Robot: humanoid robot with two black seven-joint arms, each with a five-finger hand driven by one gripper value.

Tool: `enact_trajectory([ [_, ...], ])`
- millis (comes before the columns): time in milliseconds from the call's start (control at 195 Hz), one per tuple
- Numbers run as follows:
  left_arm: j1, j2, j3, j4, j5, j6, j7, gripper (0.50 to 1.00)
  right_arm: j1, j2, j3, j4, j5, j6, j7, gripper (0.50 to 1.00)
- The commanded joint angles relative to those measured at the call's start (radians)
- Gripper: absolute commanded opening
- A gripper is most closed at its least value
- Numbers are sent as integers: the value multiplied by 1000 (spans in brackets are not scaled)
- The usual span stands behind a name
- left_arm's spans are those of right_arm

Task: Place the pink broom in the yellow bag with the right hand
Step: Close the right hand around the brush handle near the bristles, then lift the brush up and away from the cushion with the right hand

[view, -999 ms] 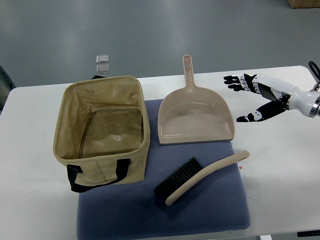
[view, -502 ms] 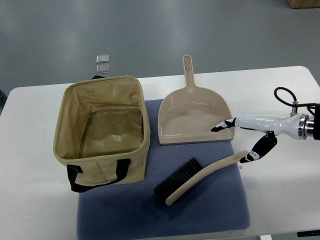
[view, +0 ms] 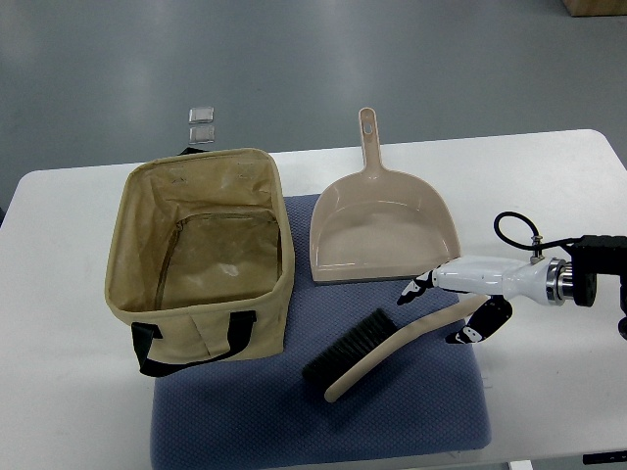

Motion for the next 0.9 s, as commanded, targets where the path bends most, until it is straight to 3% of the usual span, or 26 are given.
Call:
enact_trajectory([
  [0, 0, 0, 0, 0, 0, 0, 0, 1000, -1, 20, -11, 0, -31, -10, -6, 770],
  [333, 0, 0, 0, 0, 1, 0, 0, 1000, -9, 33, -55, -3, -94, -35, -49, 723],
  [774, 0, 0, 0, 0, 0, 0, 0, 1000, -12, 40, -68, -23, -149, -56, -58, 541],
  [830, 0, 0, 0, 0, 0, 0, 0, 1000, -10, 43, -68, -29, -154, -62, -58, 500],
  [897, 0, 0, 0, 0, 0, 0, 0, 1000, -9, 43, -66, -29, -157, -73, -58, 500],
])
